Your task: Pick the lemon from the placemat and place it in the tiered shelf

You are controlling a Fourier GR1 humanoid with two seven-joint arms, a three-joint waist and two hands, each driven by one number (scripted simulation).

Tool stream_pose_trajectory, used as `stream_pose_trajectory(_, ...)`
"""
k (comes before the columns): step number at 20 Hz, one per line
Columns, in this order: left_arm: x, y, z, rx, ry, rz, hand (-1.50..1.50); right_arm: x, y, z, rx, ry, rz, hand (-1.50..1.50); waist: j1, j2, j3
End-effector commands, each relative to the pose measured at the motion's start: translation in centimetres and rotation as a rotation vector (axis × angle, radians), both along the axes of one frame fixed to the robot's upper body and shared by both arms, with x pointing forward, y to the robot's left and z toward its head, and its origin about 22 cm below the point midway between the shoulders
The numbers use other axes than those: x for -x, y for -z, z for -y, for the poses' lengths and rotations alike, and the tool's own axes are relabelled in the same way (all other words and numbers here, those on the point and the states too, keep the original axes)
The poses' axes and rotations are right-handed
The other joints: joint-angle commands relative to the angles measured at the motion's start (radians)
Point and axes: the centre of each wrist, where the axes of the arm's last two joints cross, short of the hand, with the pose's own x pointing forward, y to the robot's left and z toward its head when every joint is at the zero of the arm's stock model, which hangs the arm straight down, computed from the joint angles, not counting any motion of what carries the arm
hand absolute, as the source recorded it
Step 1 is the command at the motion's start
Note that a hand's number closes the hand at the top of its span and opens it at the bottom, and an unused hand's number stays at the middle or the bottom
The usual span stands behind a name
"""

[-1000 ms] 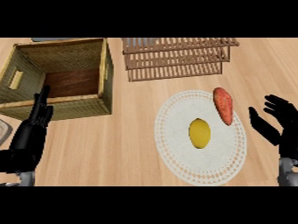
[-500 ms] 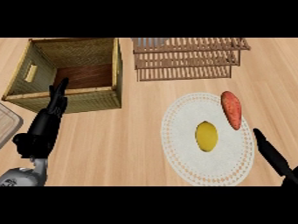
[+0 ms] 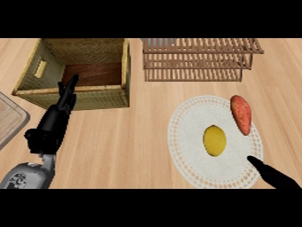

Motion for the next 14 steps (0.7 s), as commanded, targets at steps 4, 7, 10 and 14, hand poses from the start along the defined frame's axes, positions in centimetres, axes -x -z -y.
stream_pose_trajectory(4, -0.3, 1.4, 1.1, 0.017, 0.036, -0.099, 0.00, 1.0, -4.1, -1.0, 0.100, -0.111, -0.287, -1.50, 0.008, 0.015, -0.013)
stream_pose_trajectory(7, -0.7, 0.3, 1.2, 0.015, 0.028, -0.079, 0.00, 0.5, -5.3, -1.3, 0.159, -0.162, -0.459, -1.50, 0.024, 0.016, -0.012)
stream_pose_trajectory(10, -0.6, 1.6, 0.5, -0.009, 0.036, -0.104, 0.00, 0.5, -7.1, -2.4, 0.229, -0.182, -0.578, -1.50, 0.022, 0.019, -0.014)
stream_pose_trajectory(14, -1.2, 1.0, 1.4, 0.005, 0.046, -0.090, 0.00, -1.1, -10.0, -4.0, 0.253, -0.138, -0.674, -1.50, 0.034, 0.017, -0.011)
